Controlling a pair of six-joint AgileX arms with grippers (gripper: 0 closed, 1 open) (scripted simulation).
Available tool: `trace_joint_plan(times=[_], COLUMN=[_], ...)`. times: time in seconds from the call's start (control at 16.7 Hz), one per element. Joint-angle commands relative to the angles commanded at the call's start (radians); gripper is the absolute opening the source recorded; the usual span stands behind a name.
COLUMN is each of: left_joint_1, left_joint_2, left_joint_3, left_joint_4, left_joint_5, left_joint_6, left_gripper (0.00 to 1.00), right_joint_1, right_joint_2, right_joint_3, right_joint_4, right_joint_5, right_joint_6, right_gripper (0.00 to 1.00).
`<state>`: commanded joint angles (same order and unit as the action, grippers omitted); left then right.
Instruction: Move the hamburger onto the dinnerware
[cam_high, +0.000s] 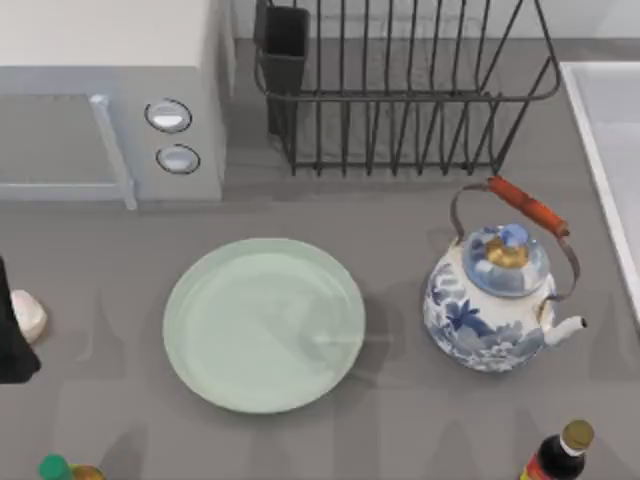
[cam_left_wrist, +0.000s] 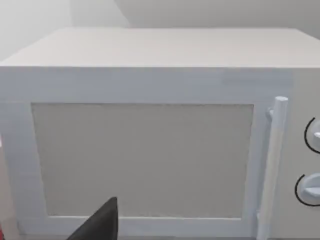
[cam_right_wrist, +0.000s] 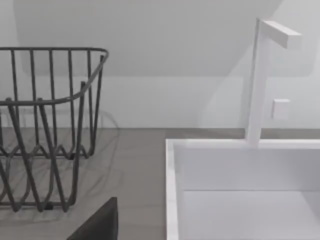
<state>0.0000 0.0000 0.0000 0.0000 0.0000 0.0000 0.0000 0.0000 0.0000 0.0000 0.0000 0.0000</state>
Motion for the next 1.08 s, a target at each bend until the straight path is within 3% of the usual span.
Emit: trace_joint_plan(times=[0.24, 0.48, 1.08], left_joint_1=[0.001, 0.011, 0.050], left_joint_2=[0.031, 0.222, 1.196], left_joint_3=[0.029, 0.186, 0.789], left_joint_4=[-0.021, -0.139, -0.653], left_joint_5=[0.001, 0.000, -0.004], left_joint_6=[0.024, 0.155, 0.699], left_gripper=[1.00, 1.00, 1.00], right_joint_1=[0.000, 0.000, 0.000], right_joint_2=[0.000, 0.000, 0.000], right_joint_3=[0.000, 0.000, 0.000], right_joint_4=[0.000, 0.000, 0.000], right_joint_5=[0.000, 0.000, 0.000], right_joint_6=[0.000, 0.000, 0.000], right_gripper=[1.00, 1.00, 1.00])
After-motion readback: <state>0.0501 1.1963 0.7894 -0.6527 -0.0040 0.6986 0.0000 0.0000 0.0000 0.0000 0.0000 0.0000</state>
